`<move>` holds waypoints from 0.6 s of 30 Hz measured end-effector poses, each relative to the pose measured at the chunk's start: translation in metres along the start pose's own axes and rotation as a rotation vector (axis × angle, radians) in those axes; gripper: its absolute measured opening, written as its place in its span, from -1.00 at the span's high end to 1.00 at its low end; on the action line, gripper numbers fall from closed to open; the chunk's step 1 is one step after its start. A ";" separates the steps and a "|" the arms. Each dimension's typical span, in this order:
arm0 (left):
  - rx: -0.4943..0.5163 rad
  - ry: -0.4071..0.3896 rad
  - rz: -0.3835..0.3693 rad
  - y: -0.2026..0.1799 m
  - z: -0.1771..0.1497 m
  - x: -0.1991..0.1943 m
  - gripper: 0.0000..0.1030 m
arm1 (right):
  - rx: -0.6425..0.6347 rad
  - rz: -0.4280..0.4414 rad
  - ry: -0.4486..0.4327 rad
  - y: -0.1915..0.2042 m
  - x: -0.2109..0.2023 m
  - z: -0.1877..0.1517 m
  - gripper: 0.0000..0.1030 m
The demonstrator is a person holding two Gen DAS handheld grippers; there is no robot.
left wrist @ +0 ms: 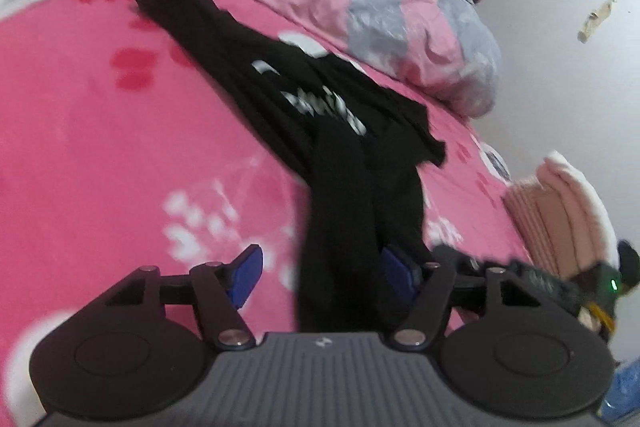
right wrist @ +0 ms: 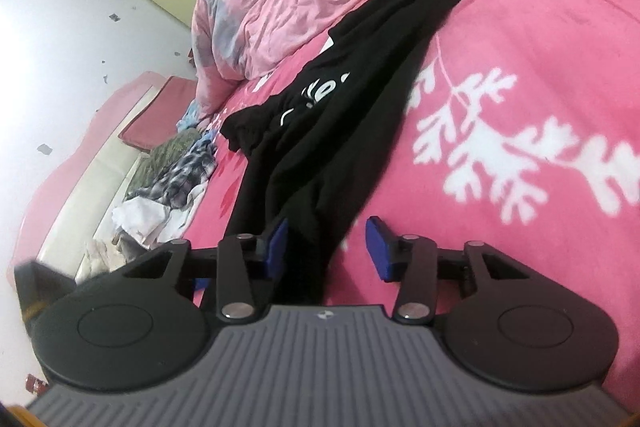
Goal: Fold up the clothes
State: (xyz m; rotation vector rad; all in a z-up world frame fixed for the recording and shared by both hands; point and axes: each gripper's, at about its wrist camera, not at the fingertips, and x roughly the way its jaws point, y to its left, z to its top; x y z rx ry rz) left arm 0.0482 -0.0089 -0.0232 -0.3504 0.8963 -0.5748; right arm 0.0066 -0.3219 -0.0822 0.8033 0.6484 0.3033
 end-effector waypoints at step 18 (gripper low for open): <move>-0.001 -0.002 -0.059 0.000 -0.011 0.001 -0.14 | 0.019 -0.011 -0.125 -0.019 0.023 0.051 0.96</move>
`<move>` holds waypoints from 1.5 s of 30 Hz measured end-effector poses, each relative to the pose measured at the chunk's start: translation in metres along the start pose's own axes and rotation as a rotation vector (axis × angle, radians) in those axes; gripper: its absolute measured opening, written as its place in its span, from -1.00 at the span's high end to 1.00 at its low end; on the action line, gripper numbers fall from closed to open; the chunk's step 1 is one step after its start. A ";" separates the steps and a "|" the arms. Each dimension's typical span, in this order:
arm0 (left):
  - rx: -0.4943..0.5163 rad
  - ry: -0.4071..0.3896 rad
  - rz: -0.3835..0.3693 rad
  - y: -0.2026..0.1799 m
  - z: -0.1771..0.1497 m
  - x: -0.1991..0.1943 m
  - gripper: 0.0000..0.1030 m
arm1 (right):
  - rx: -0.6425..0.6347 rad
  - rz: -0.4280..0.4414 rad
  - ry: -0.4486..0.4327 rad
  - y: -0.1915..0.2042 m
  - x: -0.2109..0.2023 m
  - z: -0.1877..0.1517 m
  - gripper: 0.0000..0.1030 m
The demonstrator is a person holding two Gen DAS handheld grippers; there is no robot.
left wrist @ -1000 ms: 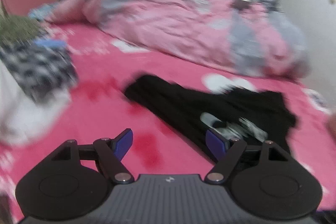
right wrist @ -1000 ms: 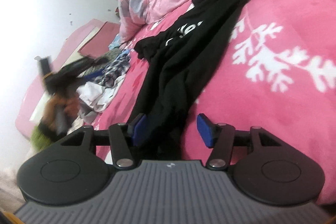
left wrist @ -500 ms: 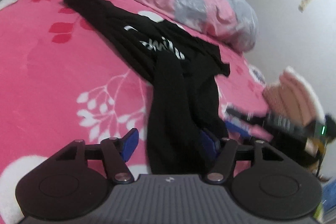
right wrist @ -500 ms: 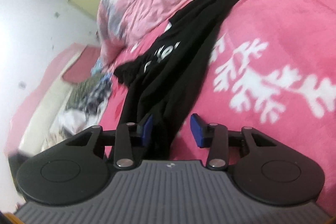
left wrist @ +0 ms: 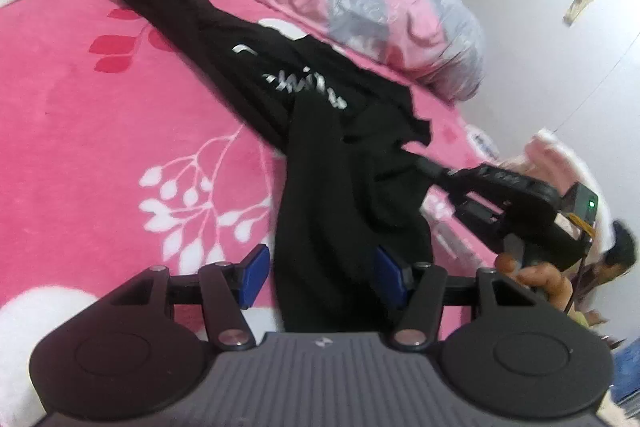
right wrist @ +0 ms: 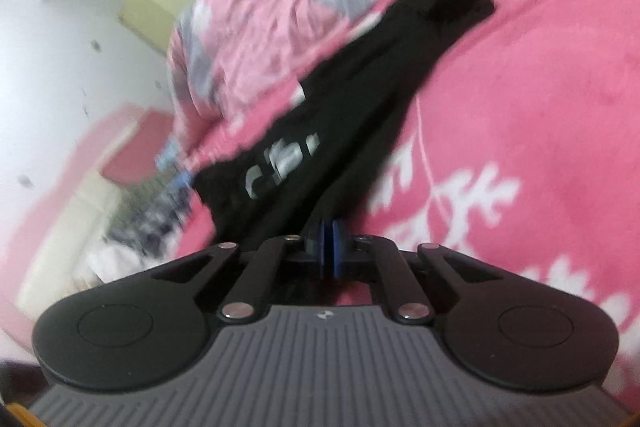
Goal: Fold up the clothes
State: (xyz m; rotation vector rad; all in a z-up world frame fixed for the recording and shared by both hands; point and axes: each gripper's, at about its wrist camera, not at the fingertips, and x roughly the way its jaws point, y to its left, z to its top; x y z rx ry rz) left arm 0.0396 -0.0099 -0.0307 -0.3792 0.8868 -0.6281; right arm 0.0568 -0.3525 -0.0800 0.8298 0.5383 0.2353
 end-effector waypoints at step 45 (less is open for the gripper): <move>0.197 -0.027 0.126 -0.030 0.038 0.056 -0.14 | -0.112 -0.001 -0.285 -0.036 -0.067 0.054 0.89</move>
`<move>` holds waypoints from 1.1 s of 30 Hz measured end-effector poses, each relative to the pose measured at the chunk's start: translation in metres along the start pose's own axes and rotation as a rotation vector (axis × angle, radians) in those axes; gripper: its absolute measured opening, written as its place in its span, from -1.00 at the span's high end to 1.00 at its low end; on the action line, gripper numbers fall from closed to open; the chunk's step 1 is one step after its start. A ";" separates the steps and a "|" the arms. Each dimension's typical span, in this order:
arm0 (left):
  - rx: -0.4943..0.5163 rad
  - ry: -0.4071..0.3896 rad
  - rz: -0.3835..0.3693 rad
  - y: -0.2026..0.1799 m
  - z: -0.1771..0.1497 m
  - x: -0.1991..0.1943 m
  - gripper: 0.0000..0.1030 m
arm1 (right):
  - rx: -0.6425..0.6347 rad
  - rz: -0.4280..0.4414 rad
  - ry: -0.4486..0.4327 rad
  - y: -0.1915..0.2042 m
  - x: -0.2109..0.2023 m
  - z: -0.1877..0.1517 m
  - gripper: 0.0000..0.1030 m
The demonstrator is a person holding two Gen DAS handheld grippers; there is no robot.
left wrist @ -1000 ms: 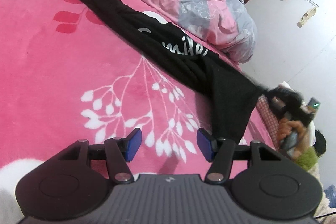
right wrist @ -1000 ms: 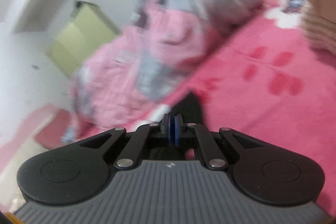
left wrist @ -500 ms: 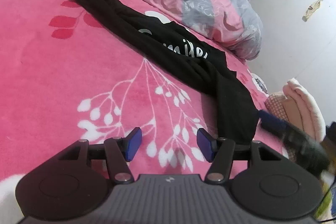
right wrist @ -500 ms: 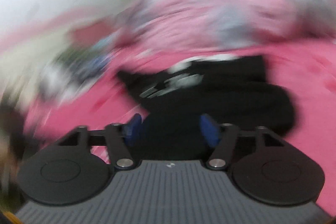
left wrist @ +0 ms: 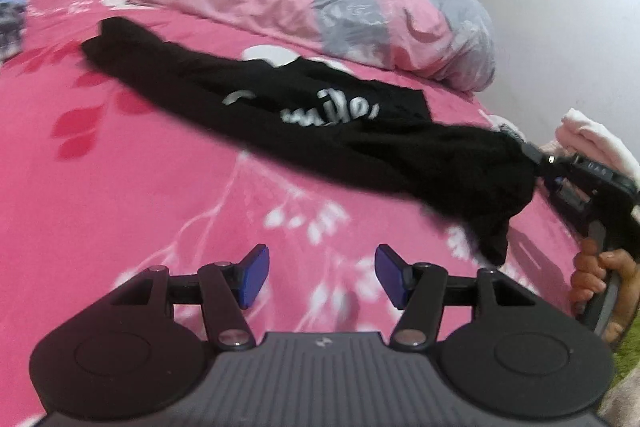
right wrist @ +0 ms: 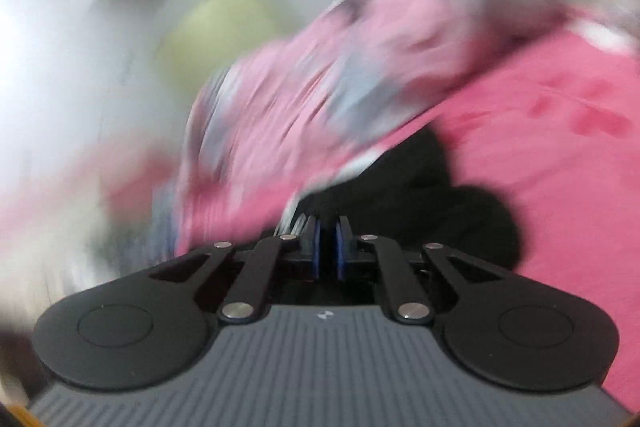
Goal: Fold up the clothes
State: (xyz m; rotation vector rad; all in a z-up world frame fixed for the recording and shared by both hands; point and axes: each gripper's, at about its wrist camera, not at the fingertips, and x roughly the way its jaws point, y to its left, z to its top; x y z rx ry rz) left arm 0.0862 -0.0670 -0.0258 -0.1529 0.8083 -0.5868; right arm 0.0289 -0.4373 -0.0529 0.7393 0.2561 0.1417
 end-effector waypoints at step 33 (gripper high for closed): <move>-0.290 -0.236 0.129 0.030 0.040 -0.059 0.95 | 0.361 0.052 -0.103 -0.108 0.003 -0.013 0.86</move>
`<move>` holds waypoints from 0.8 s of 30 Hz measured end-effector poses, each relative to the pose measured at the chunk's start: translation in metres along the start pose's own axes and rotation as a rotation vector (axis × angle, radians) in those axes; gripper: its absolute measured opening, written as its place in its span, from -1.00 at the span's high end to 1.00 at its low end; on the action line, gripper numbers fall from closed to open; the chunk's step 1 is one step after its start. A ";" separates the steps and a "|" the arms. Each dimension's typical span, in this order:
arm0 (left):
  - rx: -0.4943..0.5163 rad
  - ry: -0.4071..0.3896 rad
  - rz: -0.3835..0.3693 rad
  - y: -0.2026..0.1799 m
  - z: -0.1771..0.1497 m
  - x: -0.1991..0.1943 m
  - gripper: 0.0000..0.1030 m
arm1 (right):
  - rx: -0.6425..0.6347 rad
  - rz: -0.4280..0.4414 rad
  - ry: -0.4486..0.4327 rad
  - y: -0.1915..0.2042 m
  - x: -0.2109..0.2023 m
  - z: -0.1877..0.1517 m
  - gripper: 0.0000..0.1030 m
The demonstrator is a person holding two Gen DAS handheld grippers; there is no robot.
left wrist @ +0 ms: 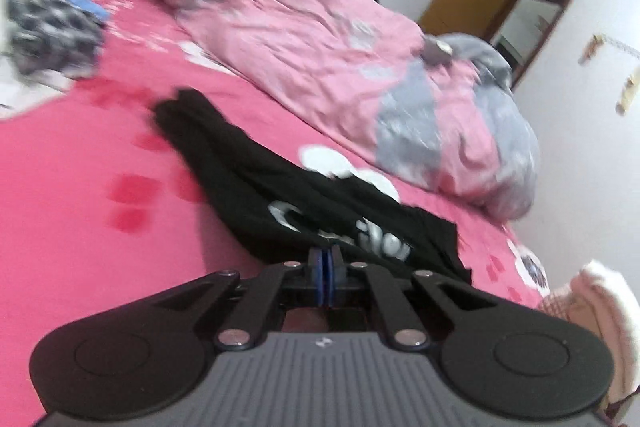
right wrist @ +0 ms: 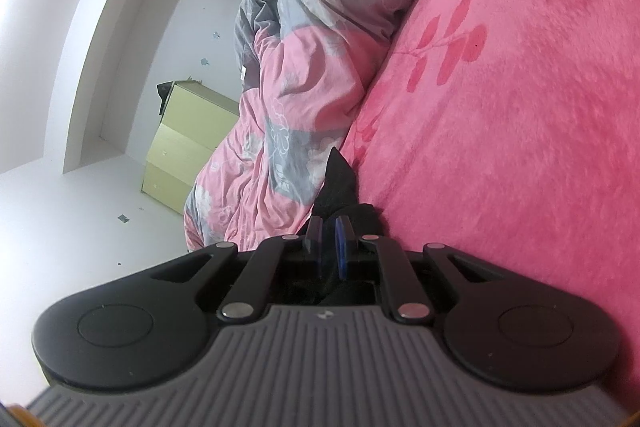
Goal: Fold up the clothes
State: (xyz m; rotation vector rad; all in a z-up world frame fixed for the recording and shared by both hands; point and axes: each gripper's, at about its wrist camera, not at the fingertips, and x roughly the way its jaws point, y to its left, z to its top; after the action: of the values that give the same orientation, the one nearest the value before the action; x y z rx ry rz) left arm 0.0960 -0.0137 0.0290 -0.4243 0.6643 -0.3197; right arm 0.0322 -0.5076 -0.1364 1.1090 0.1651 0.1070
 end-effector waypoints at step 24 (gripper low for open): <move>0.362 0.028 0.069 0.049 -0.048 -0.046 0.18 | -0.008 -0.028 0.012 0.000 0.004 0.001 0.87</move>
State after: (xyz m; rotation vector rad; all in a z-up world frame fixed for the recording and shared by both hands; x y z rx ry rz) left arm 0.0378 0.0352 -0.0040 -0.0513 0.6310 -0.3721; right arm 0.0366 -0.5082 -0.1364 1.0980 0.1904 0.0896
